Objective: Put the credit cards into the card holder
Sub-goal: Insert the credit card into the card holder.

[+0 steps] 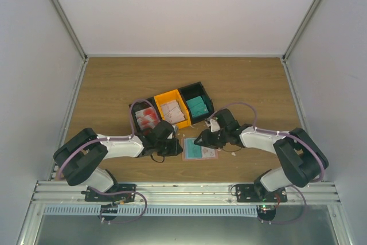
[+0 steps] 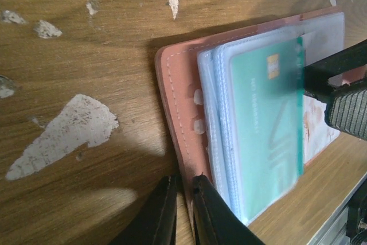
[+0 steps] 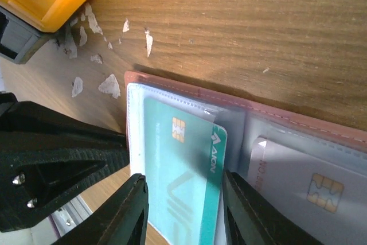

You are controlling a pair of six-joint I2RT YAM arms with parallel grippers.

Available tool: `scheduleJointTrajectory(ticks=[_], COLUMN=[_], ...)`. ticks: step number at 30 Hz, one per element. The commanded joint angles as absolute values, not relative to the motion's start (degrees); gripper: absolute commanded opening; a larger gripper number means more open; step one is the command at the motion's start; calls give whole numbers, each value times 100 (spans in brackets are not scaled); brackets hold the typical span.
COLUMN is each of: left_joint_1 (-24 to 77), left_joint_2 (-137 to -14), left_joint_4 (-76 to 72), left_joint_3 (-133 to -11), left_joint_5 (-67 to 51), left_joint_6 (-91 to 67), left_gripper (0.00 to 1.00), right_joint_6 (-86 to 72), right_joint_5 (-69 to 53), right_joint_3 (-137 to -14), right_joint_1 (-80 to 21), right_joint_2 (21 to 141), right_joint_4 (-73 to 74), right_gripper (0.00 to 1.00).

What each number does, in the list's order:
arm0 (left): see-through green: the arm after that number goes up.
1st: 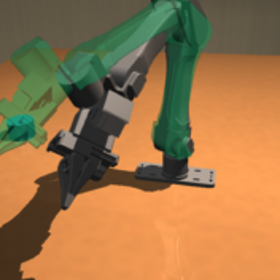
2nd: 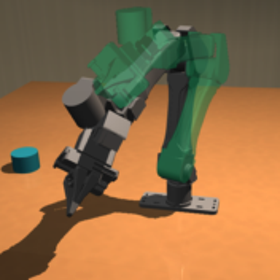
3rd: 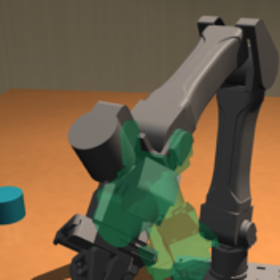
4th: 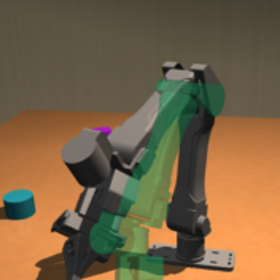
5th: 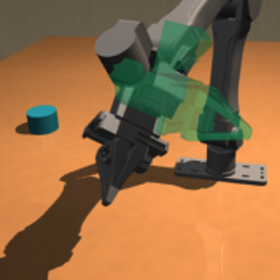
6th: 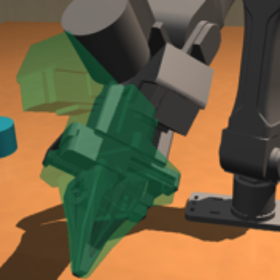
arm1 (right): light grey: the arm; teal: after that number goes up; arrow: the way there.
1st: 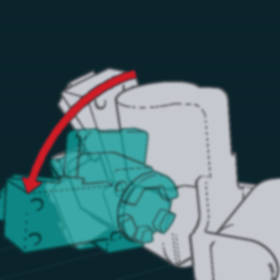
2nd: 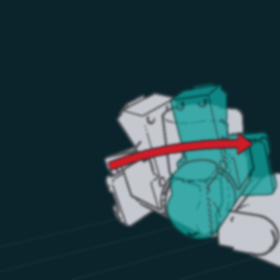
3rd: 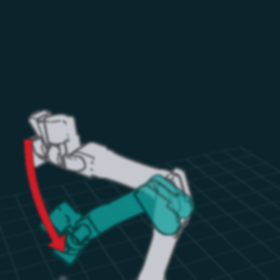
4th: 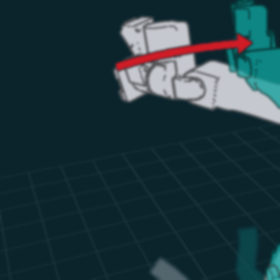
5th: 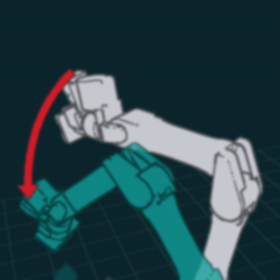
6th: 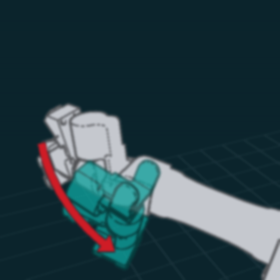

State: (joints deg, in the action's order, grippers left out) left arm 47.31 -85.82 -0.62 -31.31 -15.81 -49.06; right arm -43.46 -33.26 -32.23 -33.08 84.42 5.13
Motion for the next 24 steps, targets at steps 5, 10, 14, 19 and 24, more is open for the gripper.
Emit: scheduleJointTrajectory(ticks=[5, 10, 14, 19, 24], left_joint_1=[4969, 5018, 5023, 5027, 5027], left_joint_2=[-8251, -7748, -7449, -7192, -7404], left_joint_4=[828, 842, 242, -661, -1070], left_joint_3=[-3248, -3112, -2928, -2659, -2675], left_joint_5=[-881, -635, -998, -1339, -1504], left_joint_6=[-4805, -4991, -5084, -5314, -5441], left_gripper=[20, 19, 17, 21, 28], right_joint_6=[-4163, -4102, -3859, -3636, -3427], right_joint_5=[-2091, -1530, -1256, -1111, -1280], right_joint_3=[-3516, -3576, -3694, -3769, -3820], right_joint_1=[-3458, -3643, -3885, -4128, -4278], right_joint_2=[7976, 7652, 7536, 7667, 7929], right_joint_4=[1377, 1847, 2123, 2320, 2294], right_gripper=[45, 37, 28, 27, 27])
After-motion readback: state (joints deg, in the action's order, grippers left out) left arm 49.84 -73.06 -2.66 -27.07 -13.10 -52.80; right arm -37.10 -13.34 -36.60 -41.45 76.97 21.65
